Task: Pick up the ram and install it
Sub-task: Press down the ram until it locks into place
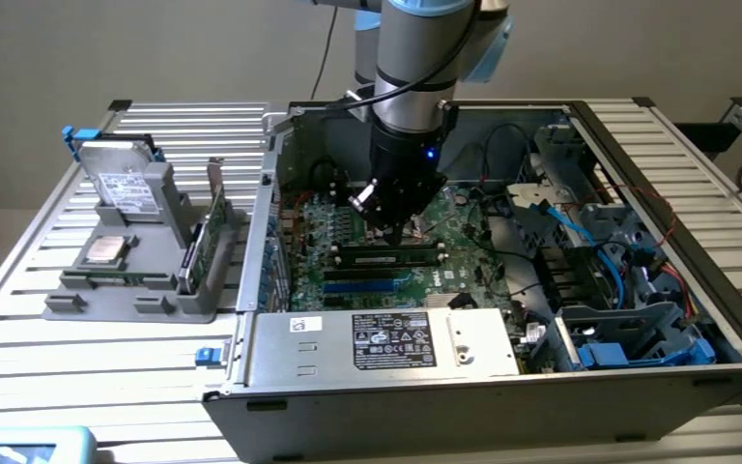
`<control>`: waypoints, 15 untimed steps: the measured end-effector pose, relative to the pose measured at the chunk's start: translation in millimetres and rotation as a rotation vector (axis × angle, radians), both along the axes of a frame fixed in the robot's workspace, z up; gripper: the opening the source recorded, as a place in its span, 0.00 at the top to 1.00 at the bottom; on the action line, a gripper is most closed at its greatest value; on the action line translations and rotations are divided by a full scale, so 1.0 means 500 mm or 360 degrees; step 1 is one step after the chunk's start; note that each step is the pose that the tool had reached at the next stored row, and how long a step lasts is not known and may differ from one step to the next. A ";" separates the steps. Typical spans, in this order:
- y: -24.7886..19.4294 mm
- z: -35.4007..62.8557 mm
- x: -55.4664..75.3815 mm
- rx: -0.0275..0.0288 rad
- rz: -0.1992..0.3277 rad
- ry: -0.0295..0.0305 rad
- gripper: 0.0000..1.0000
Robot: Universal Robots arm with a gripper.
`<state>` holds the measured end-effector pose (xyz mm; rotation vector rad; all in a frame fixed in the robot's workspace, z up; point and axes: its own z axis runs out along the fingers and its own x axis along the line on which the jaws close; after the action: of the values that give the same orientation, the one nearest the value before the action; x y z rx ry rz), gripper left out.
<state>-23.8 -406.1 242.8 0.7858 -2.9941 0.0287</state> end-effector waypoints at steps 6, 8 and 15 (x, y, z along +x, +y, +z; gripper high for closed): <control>0.0000 0.001 0.000 -0.00029 -0.0096 -0.00044 0.89; 0.0000 0.001 0.000 -0.00038 -0.0129 -0.00055 0.89; 0.0000 0.002 0.000 -0.00057 -0.0248 -0.00070 0.89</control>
<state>-23.9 -406.1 243.9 0.5507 -3.0481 0.0301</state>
